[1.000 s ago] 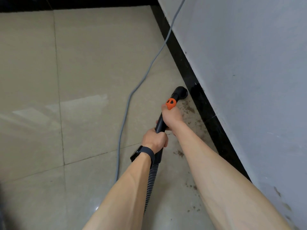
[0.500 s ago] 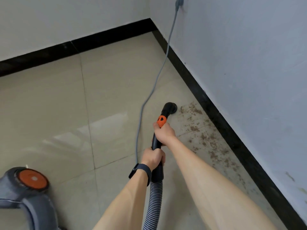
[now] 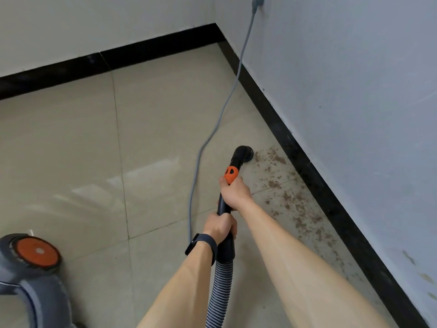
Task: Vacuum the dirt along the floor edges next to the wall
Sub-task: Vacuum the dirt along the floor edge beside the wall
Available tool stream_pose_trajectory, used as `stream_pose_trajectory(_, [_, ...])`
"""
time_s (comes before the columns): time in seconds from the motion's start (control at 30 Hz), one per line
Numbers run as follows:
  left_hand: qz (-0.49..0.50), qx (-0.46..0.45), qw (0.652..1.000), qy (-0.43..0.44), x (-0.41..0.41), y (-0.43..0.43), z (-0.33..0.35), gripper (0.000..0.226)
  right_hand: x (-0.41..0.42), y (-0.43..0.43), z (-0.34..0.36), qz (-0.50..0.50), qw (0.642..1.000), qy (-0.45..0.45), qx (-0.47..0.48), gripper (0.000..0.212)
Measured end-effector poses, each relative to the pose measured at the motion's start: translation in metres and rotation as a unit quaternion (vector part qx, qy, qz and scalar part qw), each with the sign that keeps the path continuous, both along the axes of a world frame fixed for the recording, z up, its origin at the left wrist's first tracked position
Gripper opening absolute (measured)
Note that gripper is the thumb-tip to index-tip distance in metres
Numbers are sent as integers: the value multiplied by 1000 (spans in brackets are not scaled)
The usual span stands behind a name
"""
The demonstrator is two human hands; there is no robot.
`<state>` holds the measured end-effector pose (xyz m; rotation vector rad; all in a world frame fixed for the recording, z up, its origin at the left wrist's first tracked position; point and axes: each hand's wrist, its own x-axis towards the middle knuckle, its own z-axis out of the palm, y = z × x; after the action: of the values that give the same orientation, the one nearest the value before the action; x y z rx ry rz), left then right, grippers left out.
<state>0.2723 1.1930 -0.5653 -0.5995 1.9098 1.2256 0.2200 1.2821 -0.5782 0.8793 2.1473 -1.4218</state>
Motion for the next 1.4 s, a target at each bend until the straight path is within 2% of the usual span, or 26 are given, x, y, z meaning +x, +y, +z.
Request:
stream_pose_trajectory(0.23, [-48, 7, 999, 24, -11, 4, -12, 13, -4, 12, -5, -46, 999, 12, -14, 59])
stream_pose_trajectory(0.3, [-75, -10, 996, 39, -13, 1, -14, 6, -6, 14, -4, -61, 997, 28, -36, 75])
stream_pose_trajectory(0.4, [-99, -22, 993, 64, -15, -2, -17, 21, -9, 15, -4, -38, 998, 43, -20, 92])
stream_pose_trajectory(0.5, [-113, -28, 988, 98, -11, -1, -19, 30, -8, 17, -7, -34, 997, 63, 13, 89])
stream_pose_trajectory(0.8, [-190, -67, 948, 246, 0, 2, -31, 28, -11, 23, -5, -50, 992, 88, 72, 78])
stream_pose_trajectory(1.27, [-236, -38, 947, 213, -12, 37, -32, 28, -13, 55, -7, -81, 988, 81, 99, 76])
stream_pose_trajectory(1.4, [-243, -37, 946, 211, -11, 43, -37, 30, -16, 62, -16, -123, 988, 37, 85, 54])
